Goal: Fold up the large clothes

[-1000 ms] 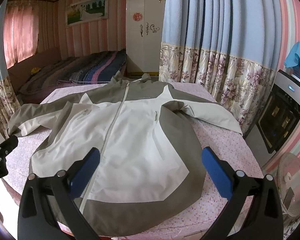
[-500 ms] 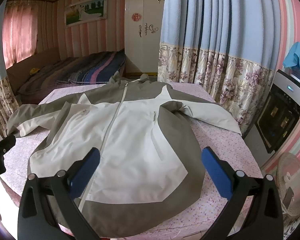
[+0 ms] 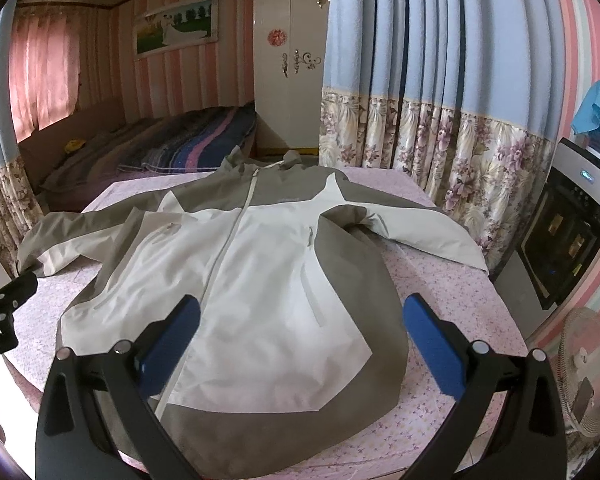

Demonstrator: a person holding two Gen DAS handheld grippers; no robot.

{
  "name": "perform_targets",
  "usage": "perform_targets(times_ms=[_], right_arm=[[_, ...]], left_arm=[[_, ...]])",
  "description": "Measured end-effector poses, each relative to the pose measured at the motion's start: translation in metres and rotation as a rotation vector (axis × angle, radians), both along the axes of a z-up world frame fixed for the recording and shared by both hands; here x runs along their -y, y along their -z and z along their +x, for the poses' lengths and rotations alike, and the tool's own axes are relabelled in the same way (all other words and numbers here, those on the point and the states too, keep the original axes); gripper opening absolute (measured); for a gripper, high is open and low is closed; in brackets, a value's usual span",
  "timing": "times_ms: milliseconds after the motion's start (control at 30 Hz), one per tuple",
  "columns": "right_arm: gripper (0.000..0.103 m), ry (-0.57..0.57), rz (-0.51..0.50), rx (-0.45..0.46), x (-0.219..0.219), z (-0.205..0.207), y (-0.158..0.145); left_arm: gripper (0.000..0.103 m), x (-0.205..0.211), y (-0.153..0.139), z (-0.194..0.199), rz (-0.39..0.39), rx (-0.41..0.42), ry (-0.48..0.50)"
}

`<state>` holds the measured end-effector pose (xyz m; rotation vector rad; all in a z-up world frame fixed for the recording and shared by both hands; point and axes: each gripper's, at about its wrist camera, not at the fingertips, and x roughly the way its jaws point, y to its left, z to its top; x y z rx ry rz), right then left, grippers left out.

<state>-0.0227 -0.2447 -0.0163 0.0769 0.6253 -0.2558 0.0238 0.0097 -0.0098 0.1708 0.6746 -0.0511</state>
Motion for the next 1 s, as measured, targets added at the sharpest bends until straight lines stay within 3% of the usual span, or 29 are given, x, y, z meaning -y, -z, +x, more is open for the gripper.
perform_targets(times_ms=[467, 633, 800, 1000], right_arm=[[0.101, -0.031, 0.034, 0.002, 0.003, 0.004, 0.009], [0.101, -0.070, 0.003, 0.038, 0.010, 0.006, 0.012], [0.102, -0.146, -0.034, 0.097, 0.029, 0.018, 0.018], [0.102, -0.189, -0.013, -0.064, 0.058, 0.062, 0.036]], left_arm=[[0.100, 0.019, 0.003, -0.002, 0.026, -0.007, -0.005], [0.100, 0.025, 0.011, 0.007, 0.006, 0.015, -0.023], [0.100, 0.029, 0.040, 0.028, -0.014, -0.126, -0.077], [0.100, -0.004, 0.058, 0.076, -0.077, -0.169, -0.260]])
